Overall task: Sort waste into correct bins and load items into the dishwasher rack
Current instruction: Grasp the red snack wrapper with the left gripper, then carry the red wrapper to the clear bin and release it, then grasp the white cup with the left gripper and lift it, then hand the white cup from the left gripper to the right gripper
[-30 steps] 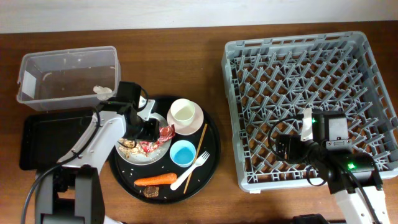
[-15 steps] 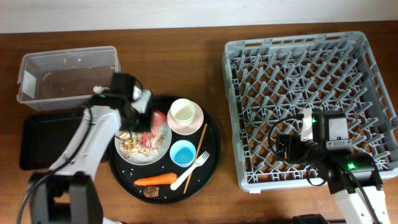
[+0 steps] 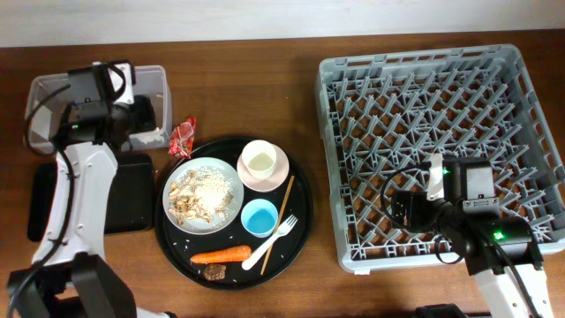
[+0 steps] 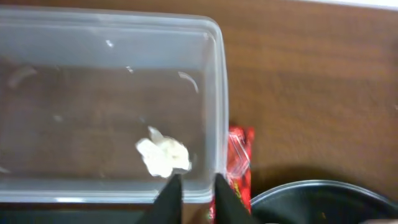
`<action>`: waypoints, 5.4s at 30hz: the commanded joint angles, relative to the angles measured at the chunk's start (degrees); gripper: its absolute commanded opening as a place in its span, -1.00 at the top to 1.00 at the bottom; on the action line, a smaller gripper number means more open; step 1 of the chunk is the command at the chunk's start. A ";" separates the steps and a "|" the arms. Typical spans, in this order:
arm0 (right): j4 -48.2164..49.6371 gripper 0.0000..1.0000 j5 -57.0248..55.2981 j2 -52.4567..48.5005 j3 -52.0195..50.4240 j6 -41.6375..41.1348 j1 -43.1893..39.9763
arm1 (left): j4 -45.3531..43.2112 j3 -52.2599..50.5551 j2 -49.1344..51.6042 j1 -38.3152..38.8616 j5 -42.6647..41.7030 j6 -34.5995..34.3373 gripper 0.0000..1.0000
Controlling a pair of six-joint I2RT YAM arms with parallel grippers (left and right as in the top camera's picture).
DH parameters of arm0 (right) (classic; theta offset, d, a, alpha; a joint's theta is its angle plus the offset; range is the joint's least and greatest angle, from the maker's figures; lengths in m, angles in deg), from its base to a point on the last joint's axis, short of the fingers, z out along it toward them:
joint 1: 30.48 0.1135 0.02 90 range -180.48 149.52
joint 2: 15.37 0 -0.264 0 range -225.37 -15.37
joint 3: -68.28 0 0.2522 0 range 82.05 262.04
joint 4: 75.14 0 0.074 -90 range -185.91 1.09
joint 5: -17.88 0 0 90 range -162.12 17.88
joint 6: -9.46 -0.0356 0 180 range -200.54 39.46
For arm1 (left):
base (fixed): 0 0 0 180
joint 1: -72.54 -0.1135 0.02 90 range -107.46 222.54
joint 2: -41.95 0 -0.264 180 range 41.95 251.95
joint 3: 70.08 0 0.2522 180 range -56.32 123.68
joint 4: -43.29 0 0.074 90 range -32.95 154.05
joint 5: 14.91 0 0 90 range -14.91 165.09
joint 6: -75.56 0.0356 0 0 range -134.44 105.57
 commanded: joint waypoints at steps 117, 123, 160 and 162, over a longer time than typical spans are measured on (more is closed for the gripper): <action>40.57 -0.97 79.08 -20.02 0.87 10.03 -1.20 | 20.13 11.17 6.75 29.14 -65.59 5.79 1.00; 40.48 -0.31 79.69 -20.02 0.87 9.60 -1.20 | 19.47 11.17 6.75 29.18 -65.02 5.79 1.00; -12.81 -0.08 3.85 -24.15 31.30 2.14 -36.02 | 35.34 11.17 6.73 17.27 0.44 -4.42 0.85; -11.23 -0.08 3.89 -28.02 31.30 0.68 -39.58 | 35.34 11.17 6.73 17.27 0.44 -4.39 0.85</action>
